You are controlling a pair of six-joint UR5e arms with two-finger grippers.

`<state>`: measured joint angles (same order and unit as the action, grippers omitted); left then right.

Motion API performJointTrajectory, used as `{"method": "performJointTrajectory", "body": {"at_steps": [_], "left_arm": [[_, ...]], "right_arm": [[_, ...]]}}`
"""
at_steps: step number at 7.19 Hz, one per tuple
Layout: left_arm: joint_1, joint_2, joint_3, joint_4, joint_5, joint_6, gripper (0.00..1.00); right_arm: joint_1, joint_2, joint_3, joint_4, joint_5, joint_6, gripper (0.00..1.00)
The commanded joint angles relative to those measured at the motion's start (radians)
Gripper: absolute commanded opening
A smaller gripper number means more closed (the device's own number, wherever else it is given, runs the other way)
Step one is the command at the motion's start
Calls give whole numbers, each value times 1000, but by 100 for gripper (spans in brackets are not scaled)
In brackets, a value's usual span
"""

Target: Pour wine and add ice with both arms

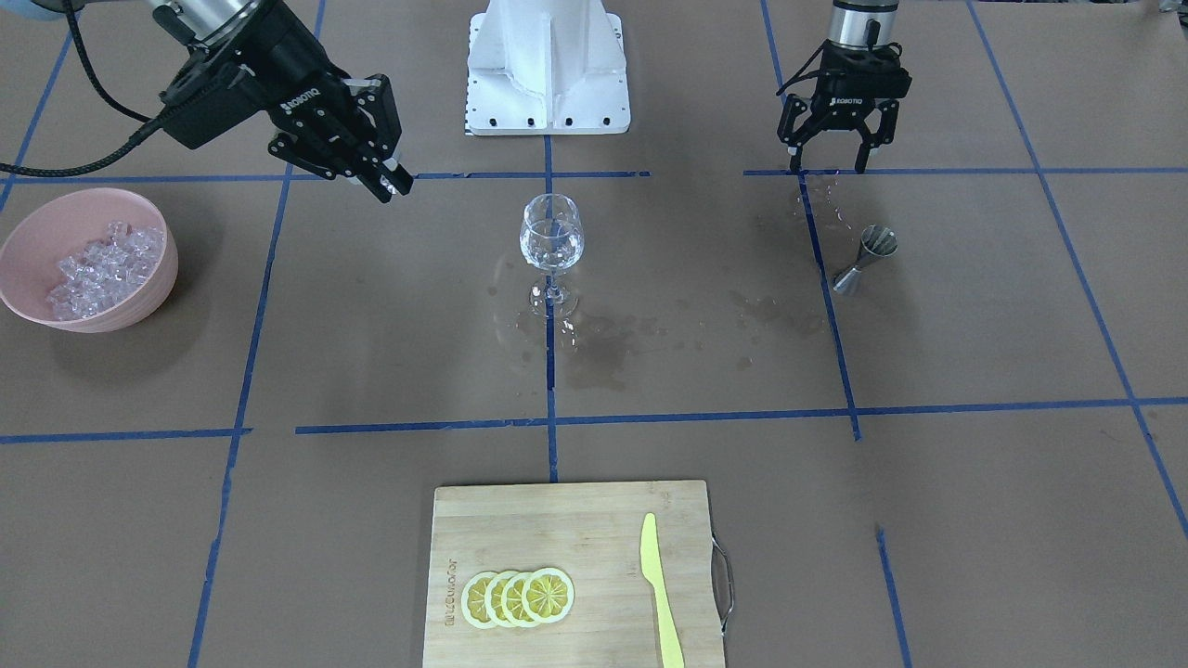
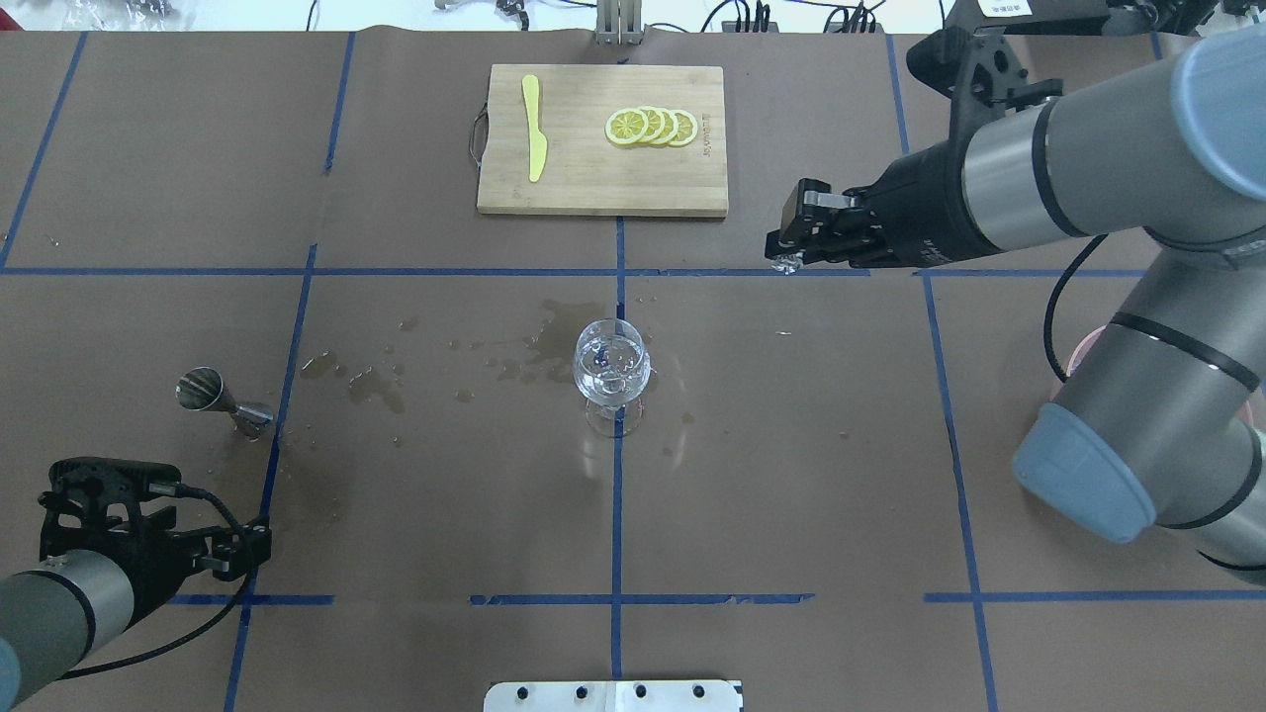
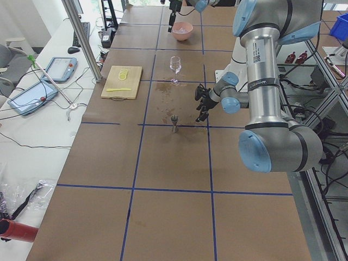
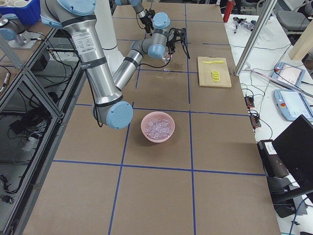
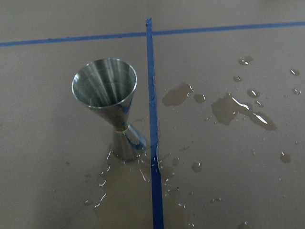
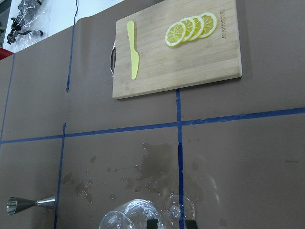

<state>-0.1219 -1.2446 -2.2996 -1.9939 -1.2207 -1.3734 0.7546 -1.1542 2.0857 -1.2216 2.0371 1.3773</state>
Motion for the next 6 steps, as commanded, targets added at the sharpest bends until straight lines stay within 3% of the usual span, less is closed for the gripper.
{"method": "performJointTrajectory", "body": {"at_steps": [1,3,5,6], "left_arm": [[-40,16,-131,110,-116,84,100],[-210,16,-168,113,-253,280,100],[-385,17,-176,116,-316,487,100],[-544,17,-179,124,-420,660,100]], "right_arm": [[-123,43,-35,-7,-121,17,0],[-168,108,-77,-39,-155,19,0],[-202,180,-139,-44,-202,20,0],[-207,180,-145,-45,-202,19,0]]}}
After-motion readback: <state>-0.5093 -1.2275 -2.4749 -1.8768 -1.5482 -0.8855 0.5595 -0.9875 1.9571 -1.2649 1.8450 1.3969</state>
